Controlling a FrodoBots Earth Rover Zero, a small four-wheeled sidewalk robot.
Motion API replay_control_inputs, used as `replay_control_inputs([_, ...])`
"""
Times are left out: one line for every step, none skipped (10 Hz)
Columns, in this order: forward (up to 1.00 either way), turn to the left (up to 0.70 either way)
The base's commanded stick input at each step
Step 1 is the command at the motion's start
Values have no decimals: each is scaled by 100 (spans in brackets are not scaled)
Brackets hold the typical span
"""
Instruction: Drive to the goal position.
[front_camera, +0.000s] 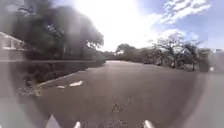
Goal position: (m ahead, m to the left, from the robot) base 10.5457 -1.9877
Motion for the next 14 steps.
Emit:
replay_control_inputs([50,-9])
replay_control_inputs([50,0])
replay_control_inputs([50,0])
replay_control_inputs([50,0])
replay_control_inputs([50,0])
replay_control_inputs([50,0])
replay_control_inputs([50,0])
replay_control_inputs([50,0])
replay_control_inputs([50,0])
replay_control_inputs([50,0])
replay_control_inputs([50,0])
replay_control_inputs([50,0])
replay_control_inputs([50,0])
replay_control_inputs([50,0])
